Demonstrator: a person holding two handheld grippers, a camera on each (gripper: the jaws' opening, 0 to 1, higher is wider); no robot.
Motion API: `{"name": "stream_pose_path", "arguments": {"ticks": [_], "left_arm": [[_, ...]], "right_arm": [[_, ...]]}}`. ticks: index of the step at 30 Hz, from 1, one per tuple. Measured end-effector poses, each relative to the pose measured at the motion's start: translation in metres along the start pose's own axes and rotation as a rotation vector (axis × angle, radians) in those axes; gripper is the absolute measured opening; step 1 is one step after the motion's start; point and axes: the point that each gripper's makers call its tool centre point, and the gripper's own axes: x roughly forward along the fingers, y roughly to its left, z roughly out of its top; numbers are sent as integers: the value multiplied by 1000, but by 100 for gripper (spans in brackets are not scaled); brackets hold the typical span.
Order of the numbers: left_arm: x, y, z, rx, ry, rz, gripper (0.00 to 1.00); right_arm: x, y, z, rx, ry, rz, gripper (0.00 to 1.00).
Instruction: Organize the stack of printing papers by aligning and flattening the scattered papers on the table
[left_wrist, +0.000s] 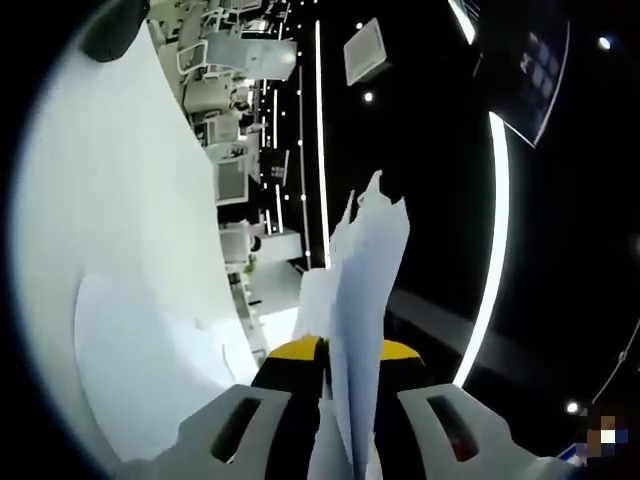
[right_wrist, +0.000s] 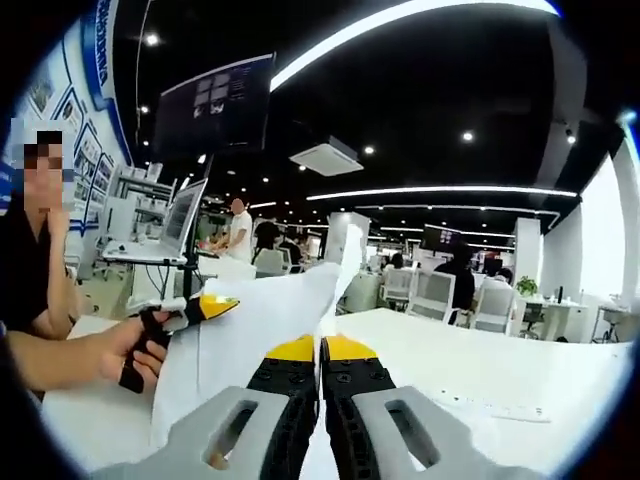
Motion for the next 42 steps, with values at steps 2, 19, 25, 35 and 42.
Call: {"name": "stream_pose_path", "arguments": {"ticks": [2, 19, 25, 35, 42], "left_arm": [[0, 1, 0, 6, 1, 3, 19], [1, 2, 0, 7, 3, 5, 19], [1, 0, 0, 1, 1, -1, 19], [0, 3, -1, -6, -5, 5, 19], [0, 7, -1, 1, -8, 17, 19]], "right_arm": [[-2, 0, 7, 7, -16, 3, 0], [-8, 19, 27, 4, -84, 63, 0], [-6, 23, 23, 19, -73, 68, 0], [-18, -12, -8, 365, -85, -50, 0], [-22, -11, -20, 491, -113, -108, 0]]}}
